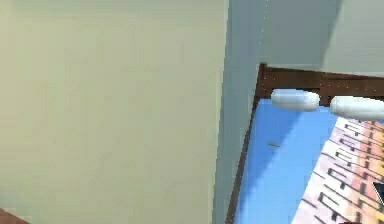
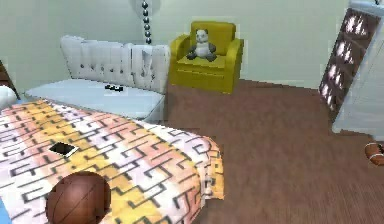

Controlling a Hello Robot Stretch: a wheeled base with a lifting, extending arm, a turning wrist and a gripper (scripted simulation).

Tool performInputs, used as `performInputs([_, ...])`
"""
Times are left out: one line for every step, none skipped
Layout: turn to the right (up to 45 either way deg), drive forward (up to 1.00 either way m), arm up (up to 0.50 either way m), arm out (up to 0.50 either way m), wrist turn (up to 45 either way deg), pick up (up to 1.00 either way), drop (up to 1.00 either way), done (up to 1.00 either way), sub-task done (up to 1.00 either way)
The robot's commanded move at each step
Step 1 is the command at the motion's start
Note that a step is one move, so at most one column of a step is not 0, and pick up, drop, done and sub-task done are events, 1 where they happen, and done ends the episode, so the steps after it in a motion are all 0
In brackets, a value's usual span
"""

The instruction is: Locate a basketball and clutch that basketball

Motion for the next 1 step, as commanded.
performInputs([-30.0, 0.0, 0.0, 0.0, 0.0, 0.0, 0.0, 0.0, 0.0])
